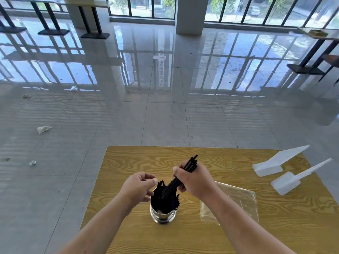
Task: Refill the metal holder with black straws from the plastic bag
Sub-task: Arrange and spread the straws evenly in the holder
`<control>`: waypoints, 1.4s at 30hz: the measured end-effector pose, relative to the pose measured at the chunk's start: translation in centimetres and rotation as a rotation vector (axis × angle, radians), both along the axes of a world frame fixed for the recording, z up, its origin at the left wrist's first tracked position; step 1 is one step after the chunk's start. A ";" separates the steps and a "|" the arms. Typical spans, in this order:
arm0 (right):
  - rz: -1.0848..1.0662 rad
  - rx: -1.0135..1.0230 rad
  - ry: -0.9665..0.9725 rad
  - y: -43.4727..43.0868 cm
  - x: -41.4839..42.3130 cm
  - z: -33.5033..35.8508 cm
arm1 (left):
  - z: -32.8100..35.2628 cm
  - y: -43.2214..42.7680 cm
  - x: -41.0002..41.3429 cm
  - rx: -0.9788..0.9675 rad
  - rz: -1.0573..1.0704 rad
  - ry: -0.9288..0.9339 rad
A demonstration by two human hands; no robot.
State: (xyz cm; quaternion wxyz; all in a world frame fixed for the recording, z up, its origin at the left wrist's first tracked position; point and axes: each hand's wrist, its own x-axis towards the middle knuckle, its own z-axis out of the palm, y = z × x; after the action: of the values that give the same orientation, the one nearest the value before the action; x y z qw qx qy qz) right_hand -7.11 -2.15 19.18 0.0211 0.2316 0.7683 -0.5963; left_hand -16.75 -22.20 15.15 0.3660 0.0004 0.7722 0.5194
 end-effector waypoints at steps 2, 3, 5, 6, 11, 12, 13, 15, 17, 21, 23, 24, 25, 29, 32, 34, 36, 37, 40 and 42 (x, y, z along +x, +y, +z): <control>0.056 0.031 -0.042 -1.1 0.2 -1.1 | -0.3 -0.1 -0.1 -0.040 -0.018 0.065; 0.086 0.039 -0.061 -1.6 0.3 -1.7 | -0.4 -0.1 -0.1 -0.060 -0.034 0.093; 0.158 0.081 -0.098 -2.4 0.6 -3.0 | -0.6 0.0 0.0 -0.104 -0.072 0.156; 0.192 0.121 -0.112 -2.6 0.7 -3.5 | -0.7 0.1 0.1 -0.125 -0.092 0.189; 0.119 0.117 -0.121 -1.1 1.5 -4.4 | -1.1 0.7 0.7 -0.202 -0.249 0.303; 0.082 0.110 -0.119 -0.7 1.7 -4.5 | -1.1 0.9 0.9 -0.234 -0.302 0.330; 0.047 0.119 -0.121 -0.2 2.0 -4.7 | -1.0 1.1 1.1 -0.275 -0.362 0.364; -0.006 0.158 -0.155 0.5 2.4 -5.2 | -1.0 1.6 1.8 -0.325 -0.470 0.409; -0.002 0.155 -0.254 0.9 3.0 -5.8 | -1.0 2.2 2.6 -0.332 -0.551 0.423; 0.062 -0.027 -0.462 0.2 3.7 -7.3 | -1.4 3.3 4.1 -0.464 -0.760 0.541; 0.054 -0.149 -0.465 -0.2 3.8 -7.7 | -1.8 3.7 4.6 -0.526 -0.822 0.593; 0.064 -0.185 -0.460 -0.3 3.9 -7.7 | -1.9 3.9 4.8 -0.545 -0.840 0.620; 0.079 -0.202 -0.457 -0.4 3.9 -7.7 | -2.1 4.0 4.9 -0.558 -0.854 0.651; 0.047 -0.181 -0.424 -0.1 4.0 -7.2 | -2.3 4.3 4.8 -0.520 -0.822 0.736; -0.014 -0.144 -0.397 0.7 4.1 -6.8 | -2.0 4.2 4.3 -0.494 -0.808 0.775; -0.039 -0.126 -0.378 1.1 4.1 -6.5 | -1.5 4.2 3.9 -0.488 -0.797 0.802; -0.055 -0.116 -0.360 1.3 4.0 -6.2 | -0.8 4.2 3.2 -0.471 -0.764 0.821; -0.058 -0.111 -0.352 1.4 3.9 -6.0 | -0.4 4.2 2.9 -0.464 -0.754 0.830; -0.061 -0.100 -0.329 1.5 3.2 -5.6 | 1.1 4.2 1.7 -0.458 -0.743 0.842; -0.062 -0.091 -0.314 1.6 2.8 -5.4 | 2.4 4.2 1.1 -0.453 -0.731 0.832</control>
State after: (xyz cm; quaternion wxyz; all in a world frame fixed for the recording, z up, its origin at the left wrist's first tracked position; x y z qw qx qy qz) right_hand -4.32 -0.57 13.81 0.1329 0.3445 0.7202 -0.5874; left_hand -15.68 -17.96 17.59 0.1790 0.3913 0.8920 0.1385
